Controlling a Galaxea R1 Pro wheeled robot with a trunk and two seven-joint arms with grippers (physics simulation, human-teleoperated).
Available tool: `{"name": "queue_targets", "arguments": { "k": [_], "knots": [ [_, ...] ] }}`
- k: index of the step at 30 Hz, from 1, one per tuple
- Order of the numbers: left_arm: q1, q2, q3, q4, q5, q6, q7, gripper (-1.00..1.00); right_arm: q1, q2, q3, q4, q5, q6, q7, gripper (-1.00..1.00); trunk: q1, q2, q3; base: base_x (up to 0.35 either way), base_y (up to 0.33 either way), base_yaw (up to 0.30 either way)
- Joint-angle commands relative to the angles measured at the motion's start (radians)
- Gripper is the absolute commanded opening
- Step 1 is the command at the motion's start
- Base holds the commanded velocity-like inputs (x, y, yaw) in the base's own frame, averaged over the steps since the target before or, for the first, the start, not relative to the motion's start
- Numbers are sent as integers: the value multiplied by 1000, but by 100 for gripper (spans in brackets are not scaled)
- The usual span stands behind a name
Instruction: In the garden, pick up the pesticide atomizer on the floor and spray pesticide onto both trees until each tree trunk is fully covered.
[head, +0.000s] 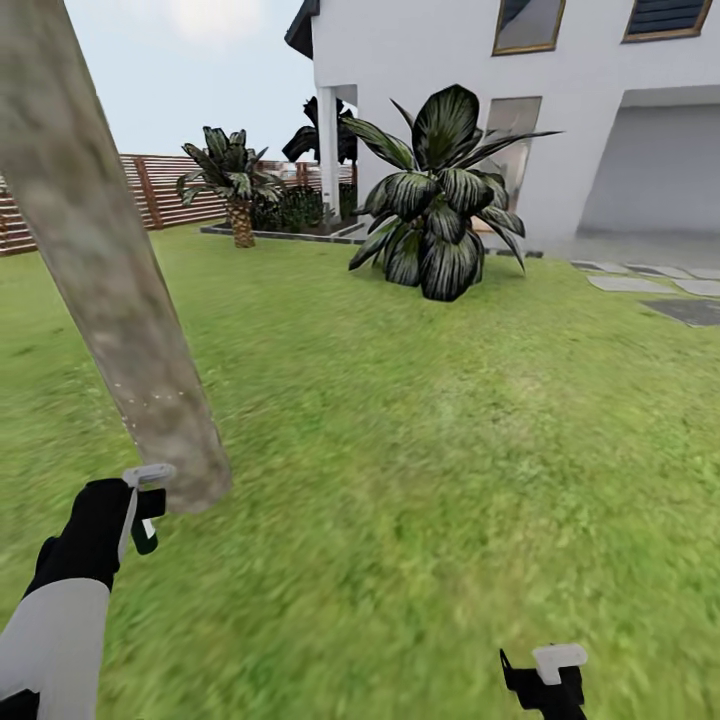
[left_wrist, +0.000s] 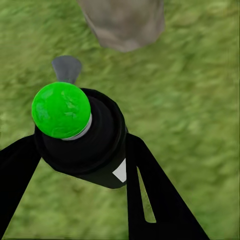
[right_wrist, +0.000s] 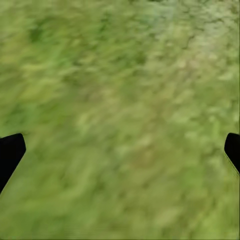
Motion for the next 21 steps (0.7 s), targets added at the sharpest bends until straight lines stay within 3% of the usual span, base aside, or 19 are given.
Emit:
{"name": "queue_targets", "arguments": {
  "k": [1,12,18,21],
  "knots": [
    [-1,-1,1,-1,-11,3,-9,-100,0,0,-6,1,11,-3,-5,100,0,0,-1,180,-247,256],
    [0,-1,5,5,-14,0,-7,-100,0,0,-6,0,11,-3,-5,100,0,0,-1,226,-177,43],
    [26,-9,-1,12,-12,-3,3,-100,0,1,-6,1,11,-3,-6,100,0,0,-1,16,-7,250],
    [29,-14,-1,23,-10,-63,5,-100,0,0,-6,1,11,-2,-6,100,0,0,-1,32,0,275]
  ]
}}
